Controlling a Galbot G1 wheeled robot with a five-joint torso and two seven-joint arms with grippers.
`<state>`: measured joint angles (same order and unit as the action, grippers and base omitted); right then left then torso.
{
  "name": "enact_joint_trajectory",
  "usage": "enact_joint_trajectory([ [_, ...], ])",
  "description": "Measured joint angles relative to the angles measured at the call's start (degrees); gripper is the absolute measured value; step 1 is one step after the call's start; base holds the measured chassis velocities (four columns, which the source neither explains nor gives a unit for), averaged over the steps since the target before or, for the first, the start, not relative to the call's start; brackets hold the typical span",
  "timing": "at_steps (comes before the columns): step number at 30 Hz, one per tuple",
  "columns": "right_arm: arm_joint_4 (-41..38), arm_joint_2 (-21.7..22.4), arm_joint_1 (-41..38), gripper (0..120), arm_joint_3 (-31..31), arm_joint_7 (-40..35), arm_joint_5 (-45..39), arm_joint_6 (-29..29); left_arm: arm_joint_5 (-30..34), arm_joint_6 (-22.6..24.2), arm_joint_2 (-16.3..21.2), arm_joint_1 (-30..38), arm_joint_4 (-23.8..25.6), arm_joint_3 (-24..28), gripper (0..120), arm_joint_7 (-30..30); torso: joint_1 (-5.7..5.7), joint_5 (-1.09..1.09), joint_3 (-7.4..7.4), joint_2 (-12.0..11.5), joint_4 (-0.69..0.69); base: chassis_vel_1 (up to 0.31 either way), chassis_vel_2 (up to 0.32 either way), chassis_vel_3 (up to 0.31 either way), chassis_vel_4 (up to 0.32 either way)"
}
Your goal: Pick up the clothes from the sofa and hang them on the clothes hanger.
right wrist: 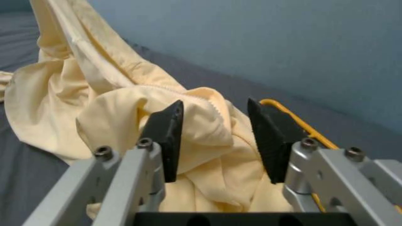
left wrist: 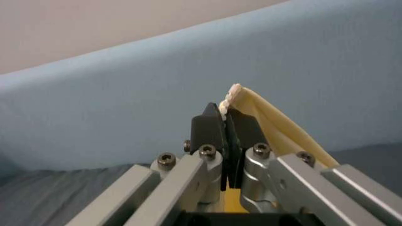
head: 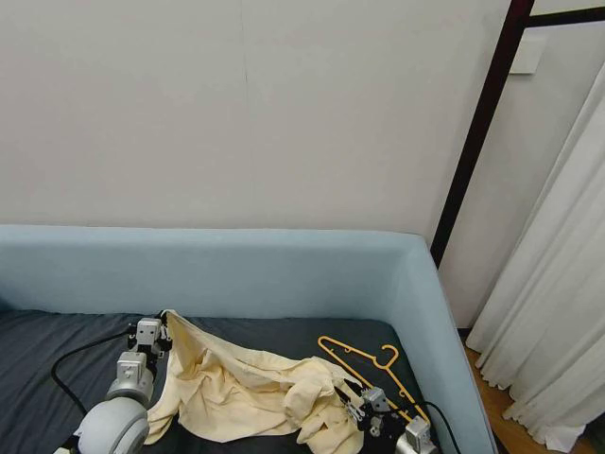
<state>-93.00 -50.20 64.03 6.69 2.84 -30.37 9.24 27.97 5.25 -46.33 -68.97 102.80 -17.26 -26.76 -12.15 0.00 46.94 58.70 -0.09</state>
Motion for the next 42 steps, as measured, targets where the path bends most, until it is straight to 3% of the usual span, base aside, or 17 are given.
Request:
enact_joint_trajectory([
  [3,-1.9,0.3,1.7,55,-3.2,-0.1,-3.3,-1.4,-0.4,-0.4,-0.1,-0.7,0.0,-0.2,0,0.2,0.00,0.00,0.00,0.0,-0.01,0.000,0.000,0.000,0.000],
  [7,-2.7,1.2,0.5,73,-7.0,-1.4,-12.3,-8.7,-1.3,-1.2,-0.4,-2.0,0.5,-0.8,0,0.4,0.00,-0.01,0.00,0.0,0.00,0.000,0.000,0.000,0.000],
  [9,-2.4,1.3,0.0,75,-7.0,-1.4,-13.0,-9.5,-1.4,-1.2,-0.5,-2.2,0.7,-0.8,0,0.5,0.00,-0.01,0.00,0.0,0.00,0.000,0.000,0.000,0.000],
  [12,1.9,1.1,-4.6,91,-5.8,-1.0,-14.8,-14.0,-2.7,-1.9,-0.9,-3.3,1.5,-1.0,0,0.8,0.00,-0.01,0.00,0.0,0.02,0.000,0.000,0.000,0.000],
  [15,5.3,0.6,-7.0,98,-4.6,0.2,-13.7,-16.5,-3.1,-2.4,-0.9,-3.1,1.4,-0.1,0,1.3,0.00,0.03,0.00,0.0,0.03,0.000,0.000,0.000,0.000],
  [21,14.5,-0.4,-12.8,100,-1.7,4.2,-9.9,-22.3,-5.0,-5.0,-0.5,-3.2,1.1,1.2,0,3.5,0.00,0.01,0.01,0.0,-0.01,0.000,0.000,0.000,0.000],
  [33,27.9,-5.3,-22.0,100,1.3,5.0,-9.1,-24.2,-5.7,-7.1,-1.9,-4.7,1.5,0.9,0,4.9,0.00,-0.01,0.01,0.0,0.01,0.000,0.000,0.000,0.000],
  [42,34.7,-5.9,-24.6,100,1.5,7.5,-8.9,-27.0,-5.7,-7.2,-1.9,-6.0,2.8,-0.1,0,4.9,0.00,-0.01,0.01,0.0,-0.01,0.000,0.000,0.000,0.000],
])
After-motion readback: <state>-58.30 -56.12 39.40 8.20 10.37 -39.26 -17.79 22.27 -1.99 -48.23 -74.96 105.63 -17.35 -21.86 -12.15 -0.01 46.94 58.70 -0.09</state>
